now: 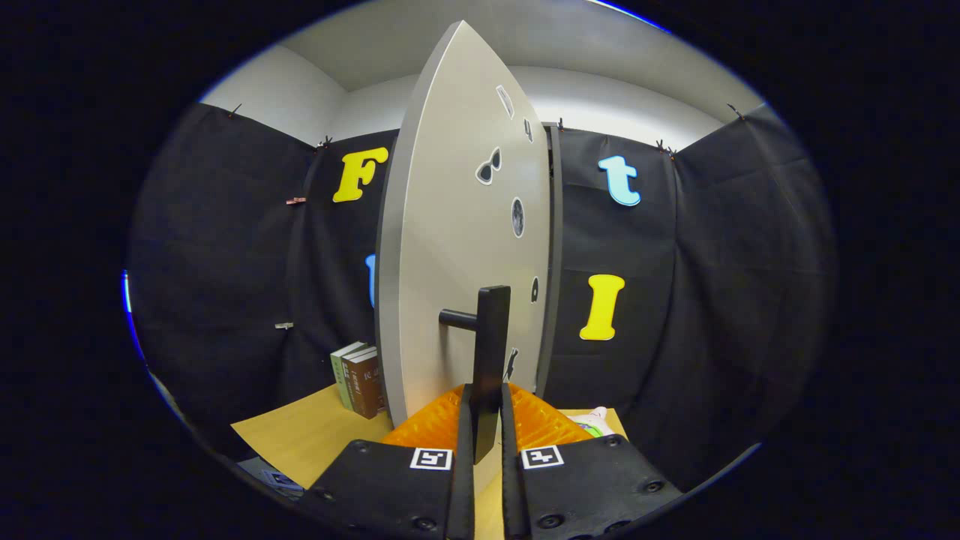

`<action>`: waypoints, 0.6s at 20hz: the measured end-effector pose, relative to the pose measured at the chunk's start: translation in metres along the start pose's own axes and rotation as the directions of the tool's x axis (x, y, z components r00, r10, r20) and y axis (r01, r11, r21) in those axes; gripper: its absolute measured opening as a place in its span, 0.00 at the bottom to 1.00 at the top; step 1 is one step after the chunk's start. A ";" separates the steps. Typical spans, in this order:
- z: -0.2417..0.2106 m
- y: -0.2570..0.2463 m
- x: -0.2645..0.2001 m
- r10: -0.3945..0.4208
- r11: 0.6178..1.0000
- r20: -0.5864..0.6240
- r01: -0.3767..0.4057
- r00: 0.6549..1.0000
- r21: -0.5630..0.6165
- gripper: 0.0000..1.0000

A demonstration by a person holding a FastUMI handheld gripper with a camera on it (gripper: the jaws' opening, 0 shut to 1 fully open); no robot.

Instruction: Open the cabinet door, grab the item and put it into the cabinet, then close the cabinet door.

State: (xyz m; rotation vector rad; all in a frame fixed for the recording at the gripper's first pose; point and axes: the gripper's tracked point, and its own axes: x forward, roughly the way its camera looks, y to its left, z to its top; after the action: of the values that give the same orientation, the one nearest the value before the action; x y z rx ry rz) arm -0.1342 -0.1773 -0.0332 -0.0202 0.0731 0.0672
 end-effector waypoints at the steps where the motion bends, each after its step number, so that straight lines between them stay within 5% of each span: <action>1: 0.000 -0.008 -0.003 -0.022 1.000 0.003 0.022 1.000 -0.001 0.19; 8: 0.000 -0.061 -0.021 -0.135 0.991 0.009 0.135 0.991 0.027 0.13; 12: 0.002 -0.054 -0.033 -0.098 0.994 0.013 0.098 0.995 0.052 0.13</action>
State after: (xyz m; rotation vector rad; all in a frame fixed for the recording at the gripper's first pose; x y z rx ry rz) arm -0.1627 -0.2335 -0.0279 0.0277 0.0577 -0.0326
